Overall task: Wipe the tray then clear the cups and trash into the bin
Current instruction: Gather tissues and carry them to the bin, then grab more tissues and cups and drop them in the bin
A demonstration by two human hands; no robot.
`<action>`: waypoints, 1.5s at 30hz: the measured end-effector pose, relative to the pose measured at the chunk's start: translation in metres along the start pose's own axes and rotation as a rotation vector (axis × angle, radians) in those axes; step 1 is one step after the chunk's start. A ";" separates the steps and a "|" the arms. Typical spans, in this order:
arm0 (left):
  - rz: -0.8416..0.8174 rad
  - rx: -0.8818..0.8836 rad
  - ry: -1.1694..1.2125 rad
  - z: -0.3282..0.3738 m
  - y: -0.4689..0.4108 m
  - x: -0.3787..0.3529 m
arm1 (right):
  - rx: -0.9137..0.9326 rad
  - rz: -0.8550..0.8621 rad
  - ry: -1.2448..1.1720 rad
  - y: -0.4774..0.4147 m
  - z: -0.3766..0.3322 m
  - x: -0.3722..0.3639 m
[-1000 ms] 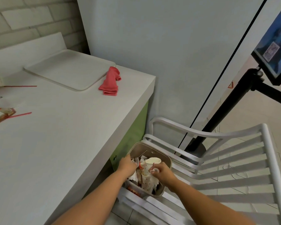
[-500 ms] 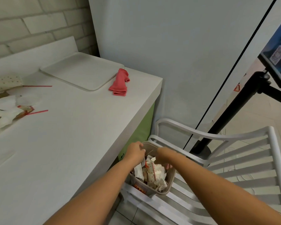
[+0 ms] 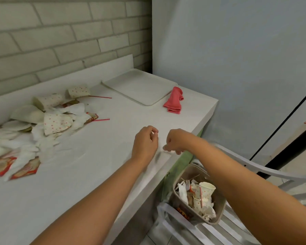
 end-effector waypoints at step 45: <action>0.187 0.313 -0.411 -0.250 0.022 0.306 | 0.634 0.190 0.258 -0.075 -0.374 -0.076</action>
Point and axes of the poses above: each hand's wrist, its own y-axis away from the middle knuckle, its own x-axis out of the back of the hand, z = x × y, the point moved 10 cm from there along -y, towards the middle knuckle, and after that the axes turned 4 degrees about -z, right-handed, at the moved point
